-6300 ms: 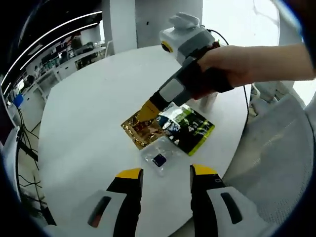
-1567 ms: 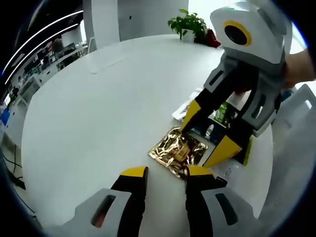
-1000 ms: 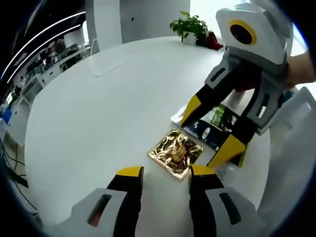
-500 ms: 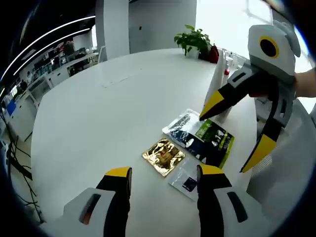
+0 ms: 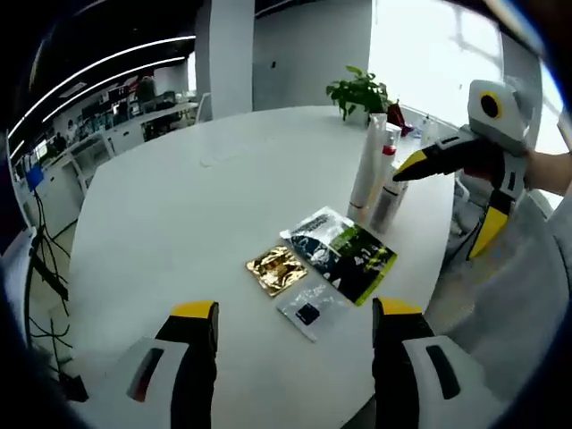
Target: Arrange the skincare products in the storage area until every visible bottle or jar stands upright without overlapping.
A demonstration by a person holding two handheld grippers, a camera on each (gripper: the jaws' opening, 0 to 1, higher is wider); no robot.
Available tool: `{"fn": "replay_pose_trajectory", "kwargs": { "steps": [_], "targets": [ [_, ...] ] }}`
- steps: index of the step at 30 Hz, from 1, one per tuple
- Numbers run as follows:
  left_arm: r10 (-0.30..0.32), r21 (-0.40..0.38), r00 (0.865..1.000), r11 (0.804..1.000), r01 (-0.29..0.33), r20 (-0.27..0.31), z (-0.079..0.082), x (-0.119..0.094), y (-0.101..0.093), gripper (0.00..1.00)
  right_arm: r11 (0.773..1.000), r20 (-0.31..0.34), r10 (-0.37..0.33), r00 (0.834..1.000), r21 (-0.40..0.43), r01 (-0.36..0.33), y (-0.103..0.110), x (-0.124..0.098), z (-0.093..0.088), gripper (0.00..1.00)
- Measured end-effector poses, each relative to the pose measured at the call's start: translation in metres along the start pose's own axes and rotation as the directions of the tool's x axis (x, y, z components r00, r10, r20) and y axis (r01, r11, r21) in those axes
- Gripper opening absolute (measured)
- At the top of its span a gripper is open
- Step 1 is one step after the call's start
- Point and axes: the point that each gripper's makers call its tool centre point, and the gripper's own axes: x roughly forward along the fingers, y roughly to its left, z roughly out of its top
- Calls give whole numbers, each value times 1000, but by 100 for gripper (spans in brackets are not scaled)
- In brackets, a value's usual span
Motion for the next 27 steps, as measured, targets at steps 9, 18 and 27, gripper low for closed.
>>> {"fn": "replay_pose_trajectory", "kwargs": {
  "steps": [9, 18, 27],
  "targets": [
    [32, -57, 999, 998, -29, 44, -11, -29, -14, 81, 988, 38, -105, 994, 114, 100, -17, -44, -18, 90],
    [53, -80, 993, 996, -44, 106, -10, -49, -23, 93, 957, 73, -189, 979, 239, 167, -34, -73, -32, 97],
    [74, -64, 989, 996, -66, 129, -7, -55, -23, 99, 960, 86, -224, 971, 190, 205, -37, -74, -31, 100]
  ]
}}
